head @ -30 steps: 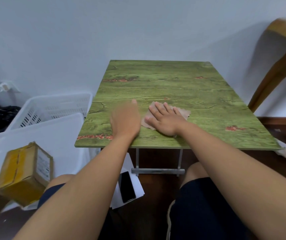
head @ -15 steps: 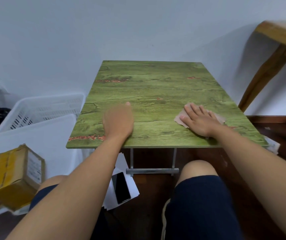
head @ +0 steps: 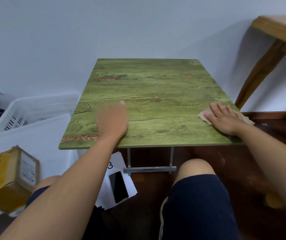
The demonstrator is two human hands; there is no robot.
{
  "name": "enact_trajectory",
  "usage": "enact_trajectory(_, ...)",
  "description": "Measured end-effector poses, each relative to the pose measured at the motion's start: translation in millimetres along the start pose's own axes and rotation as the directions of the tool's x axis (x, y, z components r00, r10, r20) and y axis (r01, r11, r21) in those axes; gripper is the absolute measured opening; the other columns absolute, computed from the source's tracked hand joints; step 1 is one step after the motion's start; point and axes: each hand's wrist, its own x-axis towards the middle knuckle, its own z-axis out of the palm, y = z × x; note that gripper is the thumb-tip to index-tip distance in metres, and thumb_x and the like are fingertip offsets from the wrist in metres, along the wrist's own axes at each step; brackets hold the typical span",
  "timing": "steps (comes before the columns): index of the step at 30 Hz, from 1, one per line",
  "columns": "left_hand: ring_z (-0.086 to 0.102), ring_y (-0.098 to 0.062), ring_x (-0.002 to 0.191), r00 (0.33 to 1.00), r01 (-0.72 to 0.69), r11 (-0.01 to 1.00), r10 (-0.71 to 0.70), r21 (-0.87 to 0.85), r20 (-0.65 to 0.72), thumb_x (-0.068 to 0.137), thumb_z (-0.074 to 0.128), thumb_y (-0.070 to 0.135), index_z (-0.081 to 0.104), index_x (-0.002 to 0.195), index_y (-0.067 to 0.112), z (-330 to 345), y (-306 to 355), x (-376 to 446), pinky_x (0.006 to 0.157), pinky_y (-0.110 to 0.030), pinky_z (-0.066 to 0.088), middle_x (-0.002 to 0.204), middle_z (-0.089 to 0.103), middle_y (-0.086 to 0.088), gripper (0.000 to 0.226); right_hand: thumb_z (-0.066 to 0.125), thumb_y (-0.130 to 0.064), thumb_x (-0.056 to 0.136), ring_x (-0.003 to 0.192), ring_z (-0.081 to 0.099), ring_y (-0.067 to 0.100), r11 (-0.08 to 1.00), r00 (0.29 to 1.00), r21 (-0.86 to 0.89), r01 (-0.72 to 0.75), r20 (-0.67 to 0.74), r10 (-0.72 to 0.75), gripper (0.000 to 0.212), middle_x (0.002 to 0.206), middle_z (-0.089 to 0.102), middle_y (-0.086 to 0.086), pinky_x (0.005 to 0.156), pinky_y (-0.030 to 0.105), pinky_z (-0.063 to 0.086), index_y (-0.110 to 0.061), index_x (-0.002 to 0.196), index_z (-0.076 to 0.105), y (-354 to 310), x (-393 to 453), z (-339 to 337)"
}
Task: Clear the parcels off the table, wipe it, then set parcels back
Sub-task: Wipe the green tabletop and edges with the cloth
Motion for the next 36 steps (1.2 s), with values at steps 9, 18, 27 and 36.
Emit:
enact_trajectory(9,0.038,-0.035,0.129,1.000,-0.025,0.996,0.024,0.088,0.012,0.101,0.010,0.053,0.056,0.132,0.008,2.7,2.1,-0.2,0.113,-0.050,0.024,0.138,0.048,-0.018,0.071,0.010,-0.066,0.096,0.151,-0.009,0.025,0.999,0.999,-0.014,-0.036,-0.023,0.036,0.070,0.165,-0.012,-0.006,0.121,0.051,0.000,-0.034,0.156,-0.006,19.3,19.5,-3.0)
enact_trajectory(18,0.035,-0.036,0.132,0.999,-0.033,0.990,0.028,0.138,0.038,0.100,0.009,0.057,0.052,0.134,0.009,5.6,3.7,-1.0,0.115,-0.054,0.021,0.141,0.044,-0.019,0.073,0.011,-0.065,0.097,0.151,-0.011,0.024,0.997,0.997,0.033,-0.076,-0.014,0.076,0.069,0.165,-0.013,-0.006,0.120,0.050,-0.003,-0.035,0.156,-0.004,16.2,36.0,-9.6)
enact_trajectory(27,0.032,-0.035,0.135,0.998,-0.037,0.976,0.025,0.213,0.060,0.098,0.009,0.061,0.050,0.131,0.017,13.6,6.4,1.3,0.117,-0.054,0.014,0.140,0.042,-0.018,0.069,0.012,-0.064,0.098,0.151,-0.010,0.028,0.996,0.996,0.037,-0.085,-0.020,0.086,0.069,0.165,-0.013,-0.004,0.120,0.049,-0.004,-0.033,0.157,-0.004,1.4,52.7,-15.5)
enact_trajectory(36,0.028,-0.038,0.138,0.997,-0.032,0.963,0.010,0.266,0.082,0.097,0.009,0.063,0.045,0.135,0.016,16.1,6.9,2.4,0.117,-0.057,0.012,0.143,0.038,-0.021,0.070,0.012,-0.063,0.098,0.151,-0.011,0.029,0.999,0.999,0.031,-0.034,-0.014,0.035,0.069,0.164,-0.015,-0.003,0.120,0.050,-0.004,-0.032,0.157,-0.005,-33.6,66.8,-15.1)
